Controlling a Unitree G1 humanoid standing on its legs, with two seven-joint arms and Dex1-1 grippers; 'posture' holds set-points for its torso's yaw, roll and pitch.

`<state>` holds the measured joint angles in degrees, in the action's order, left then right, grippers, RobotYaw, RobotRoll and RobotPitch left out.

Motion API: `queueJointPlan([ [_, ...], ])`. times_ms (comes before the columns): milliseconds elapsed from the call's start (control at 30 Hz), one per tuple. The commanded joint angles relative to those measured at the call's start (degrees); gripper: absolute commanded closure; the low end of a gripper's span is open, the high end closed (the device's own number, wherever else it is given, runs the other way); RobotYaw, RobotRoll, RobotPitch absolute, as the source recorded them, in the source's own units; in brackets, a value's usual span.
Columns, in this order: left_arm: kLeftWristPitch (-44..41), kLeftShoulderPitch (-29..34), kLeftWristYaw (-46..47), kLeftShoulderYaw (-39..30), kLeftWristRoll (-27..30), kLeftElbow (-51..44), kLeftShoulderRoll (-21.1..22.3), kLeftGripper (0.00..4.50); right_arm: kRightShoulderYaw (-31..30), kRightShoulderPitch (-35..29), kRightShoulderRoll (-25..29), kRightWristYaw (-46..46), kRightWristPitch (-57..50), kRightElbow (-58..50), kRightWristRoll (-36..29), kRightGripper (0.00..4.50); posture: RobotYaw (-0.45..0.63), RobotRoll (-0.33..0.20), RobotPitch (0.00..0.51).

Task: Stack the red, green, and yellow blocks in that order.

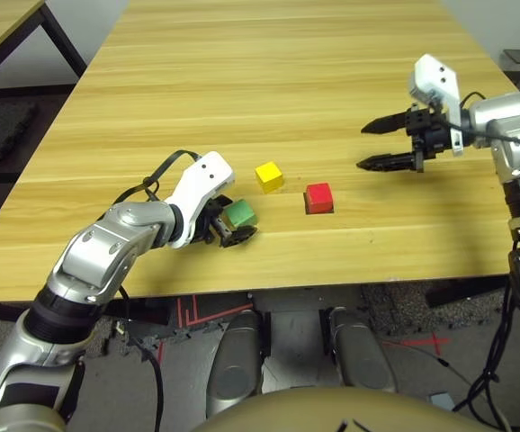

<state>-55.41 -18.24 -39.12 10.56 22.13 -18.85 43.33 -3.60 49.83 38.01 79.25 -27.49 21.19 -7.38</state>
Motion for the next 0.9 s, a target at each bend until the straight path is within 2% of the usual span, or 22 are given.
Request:
queueJointPlan([
  [33, -1.0, -2.7, -1.4, 0.2, 0.8, -0.2, -0.9, 1.32, 0.7, -2.2, 1.1, -2.1, -2.6, -4.0, -1.9, 0.00, 0.16, -0.127, 0.083],
  [133, -2.3, -7.8, -3.3, -0.2, 2.4, -0.5, -1.4, 2.38, 1.0, -3.4, 1.9, -3.1, -3.8, -5.7, -2.8, 0.00, 0.15, -0.122, 0.082],
  [167, -2.6, -9.1, -4.0, -0.1, 2.7, -0.4, -1.2, 2.52, 1.0, -3.6, 2.2, -3.4, -4.1, -6.0, -3.1, 0.00, 0.15, -0.120, 0.082],
  [300, -2.8, -21.1, -10.5, 2.8, 3.7, 2.7, -1.2, 2.52, 1.3, -5.9, 3.5, -4.4, -5.5, -8.6, -4.8, 0.00, 0.13, -0.110, 0.083],
  [367, -1.8, -25.1, -12.9, 4.8, 3.0, 5.2, -1.6, 2.52, 1.5, -6.8, 3.9, -5.0, -5.8, -9.3, -5.4, 0.00, 0.11, -0.102, 0.082],
  [500, 1.4, -33.5, -17.6, 9.5, 1.1, 12.9, -5.7, 2.52, 2.2, -8.4, 4.6, -6.7, -7.1, -11.1, -6.8, 0.00, 0.09, -0.091, 0.080],
  [633, 5.5, -37.6, -20.9, 13.2, -1.8, 19.4, -9.3, 2.52, 2.5, -9.8, 5.1, -7.9, -7.9, -12.6, -7.5, 0.00, 0.05, -0.085, 0.081],
  [767, 10.4, -42.3, -23.3, 17.3, -5.9, 29.8, -16.7, 2.52, 3.6, -12.7, 5.9, -9.8, -9.3, -15.2, -8.9, 0.00, 0.02, -0.075, 0.086],
  [900, 13.6, -45.2, -25.2, 18.8, -8.8, 36.8, -21.1, 2.52, 4.2, -14.7, 6.0, -11.3, -10.6, -17.3, -10.0, 0.00, -0.01, -0.069, 0.092],
])
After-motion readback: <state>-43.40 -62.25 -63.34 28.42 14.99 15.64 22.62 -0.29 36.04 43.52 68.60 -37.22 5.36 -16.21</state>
